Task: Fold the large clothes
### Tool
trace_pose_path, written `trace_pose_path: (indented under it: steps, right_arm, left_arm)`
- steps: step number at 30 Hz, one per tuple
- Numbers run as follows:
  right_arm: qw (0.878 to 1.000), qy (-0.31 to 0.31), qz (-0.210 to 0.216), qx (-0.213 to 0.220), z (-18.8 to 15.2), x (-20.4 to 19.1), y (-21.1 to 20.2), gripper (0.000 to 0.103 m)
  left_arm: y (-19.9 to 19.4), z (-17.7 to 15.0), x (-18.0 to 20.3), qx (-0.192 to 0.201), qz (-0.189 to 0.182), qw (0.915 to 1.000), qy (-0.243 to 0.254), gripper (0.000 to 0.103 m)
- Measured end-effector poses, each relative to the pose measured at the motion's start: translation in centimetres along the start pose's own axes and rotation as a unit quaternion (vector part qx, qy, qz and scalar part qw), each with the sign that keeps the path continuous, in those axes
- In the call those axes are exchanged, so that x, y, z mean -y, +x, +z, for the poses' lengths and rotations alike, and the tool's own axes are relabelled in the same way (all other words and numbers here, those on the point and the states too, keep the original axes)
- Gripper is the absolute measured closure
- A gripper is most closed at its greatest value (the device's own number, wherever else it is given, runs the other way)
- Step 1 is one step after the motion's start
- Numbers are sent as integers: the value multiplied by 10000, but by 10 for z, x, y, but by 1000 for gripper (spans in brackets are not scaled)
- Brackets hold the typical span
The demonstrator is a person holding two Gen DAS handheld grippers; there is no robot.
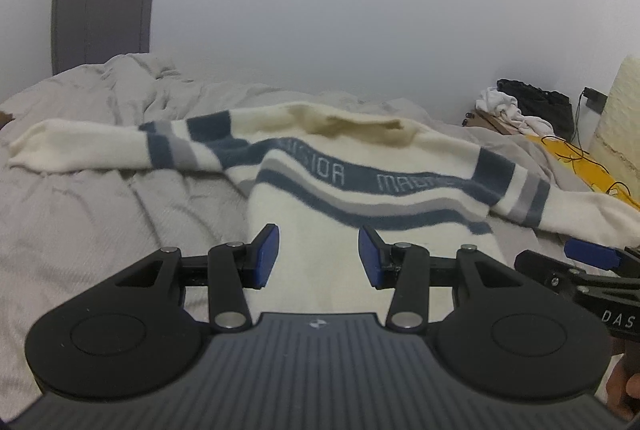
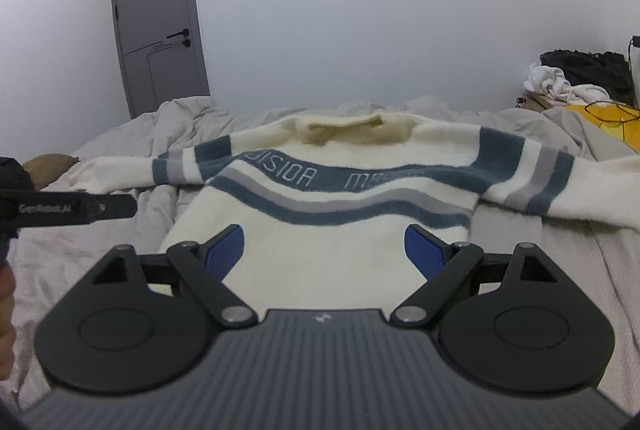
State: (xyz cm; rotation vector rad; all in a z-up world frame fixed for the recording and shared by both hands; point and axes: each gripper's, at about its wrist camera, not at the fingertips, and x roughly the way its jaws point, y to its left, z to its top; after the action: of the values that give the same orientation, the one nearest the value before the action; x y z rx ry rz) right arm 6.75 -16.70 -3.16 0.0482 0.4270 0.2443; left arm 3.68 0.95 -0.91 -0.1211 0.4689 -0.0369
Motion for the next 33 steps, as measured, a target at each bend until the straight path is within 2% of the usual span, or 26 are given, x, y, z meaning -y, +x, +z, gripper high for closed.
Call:
trace_pose_path:
  steps: [5,8,13,15,16,18,22,24,27,29,33]
  right_arm:
    - [10000,-33,-37,-77,17,6,21,14]
    - [9998,-19,-126,-183,31,14,45,14]
    - [9995,78,-202,-212,56,35,100,17]
    - [9994,154,-181,-241,63,45,130,25]
    - [9992,185,-201,-276,66,48,146,25]
    - [9989,239,-198,-342,72,57,183,36]
    - [9989,130,-270,-347,79,68,258,40]
    - [9986,149,-309,-399,82,75,300,46]
    - [9980,190,-358,-480,86,87,355,49]
    - [9976,216,-390,-533,90,95,383,50]
    - [9972,291,-451,-521,101,108,423,52]
  left_arm:
    - [46,21,5,-178,-92,9998,-22,53]
    - [82,36,7,-269,-184,9994,-117,53]
    - [159,58,19,-404,-244,9988,92,53]
    - [196,67,21,-456,-279,9985,97,53]
    - [214,71,23,-483,-288,9983,120,53]
    - [255,79,22,-525,-284,9979,232,53]
    - [337,96,11,-683,-363,9967,264,53]
    - [372,104,3,-698,-389,9962,353,53]
    - [426,117,-12,-976,-330,9943,288,53]
    - [457,126,-20,-1100,-359,9931,179,54]
    - [498,144,-19,-1030,-263,9935,417,53]
